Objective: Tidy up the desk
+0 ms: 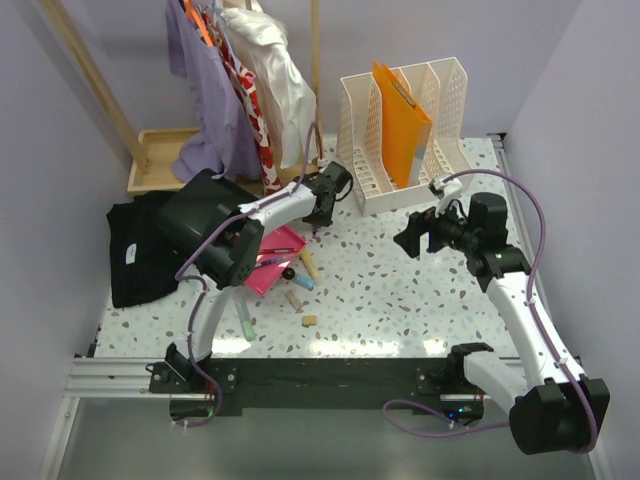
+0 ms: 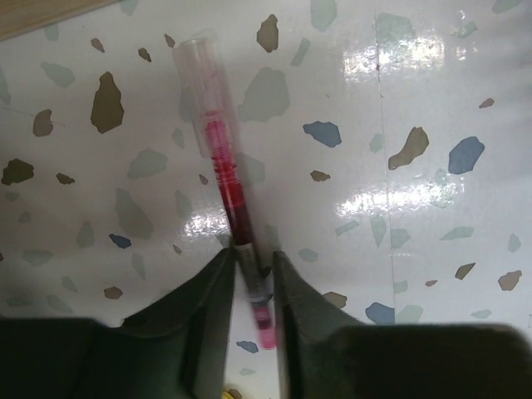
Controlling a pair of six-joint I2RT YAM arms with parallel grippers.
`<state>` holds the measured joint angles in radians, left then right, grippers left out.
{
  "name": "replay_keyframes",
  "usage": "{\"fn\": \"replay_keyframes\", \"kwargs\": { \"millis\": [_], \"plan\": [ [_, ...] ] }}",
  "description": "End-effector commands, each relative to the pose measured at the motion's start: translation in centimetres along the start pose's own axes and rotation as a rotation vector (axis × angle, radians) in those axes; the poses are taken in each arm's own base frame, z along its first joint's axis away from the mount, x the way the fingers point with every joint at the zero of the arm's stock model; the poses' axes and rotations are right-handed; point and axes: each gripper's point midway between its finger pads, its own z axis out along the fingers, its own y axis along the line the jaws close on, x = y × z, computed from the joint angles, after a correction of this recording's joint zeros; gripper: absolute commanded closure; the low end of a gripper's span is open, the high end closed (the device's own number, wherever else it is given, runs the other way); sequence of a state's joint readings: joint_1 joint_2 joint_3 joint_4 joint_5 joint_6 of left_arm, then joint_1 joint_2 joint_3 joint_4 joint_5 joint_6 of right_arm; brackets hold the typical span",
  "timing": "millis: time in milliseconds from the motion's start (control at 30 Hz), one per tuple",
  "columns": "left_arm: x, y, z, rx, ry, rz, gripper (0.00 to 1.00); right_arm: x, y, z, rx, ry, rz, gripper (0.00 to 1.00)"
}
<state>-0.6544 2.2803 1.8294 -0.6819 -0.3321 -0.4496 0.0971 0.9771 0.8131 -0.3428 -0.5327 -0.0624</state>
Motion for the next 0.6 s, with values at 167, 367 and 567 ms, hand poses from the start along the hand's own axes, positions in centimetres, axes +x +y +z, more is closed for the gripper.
{"fn": "replay_keyframes", "kwargs": {
  "millis": [167,367,567],
  "plan": [
    [1.2,-0.8,0.5,0.084,0.046,0.038,0.97,-1.0,-0.7,-0.1,0.029,-0.04,-0.006,0.1],
    [-0.5,-3.6,-4.0,0.289,-0.069,0.101,1.0,-1.1,-0.9,-0.2,0.035,-0.043,-0.005,0.1],
    [-0.8,-5.5,-10.6,0.497,-0.18,0.213,1.0,-1.0,-1.0,-0.3,0.04,-0.043,-0.002,0.1]
  ]
}}
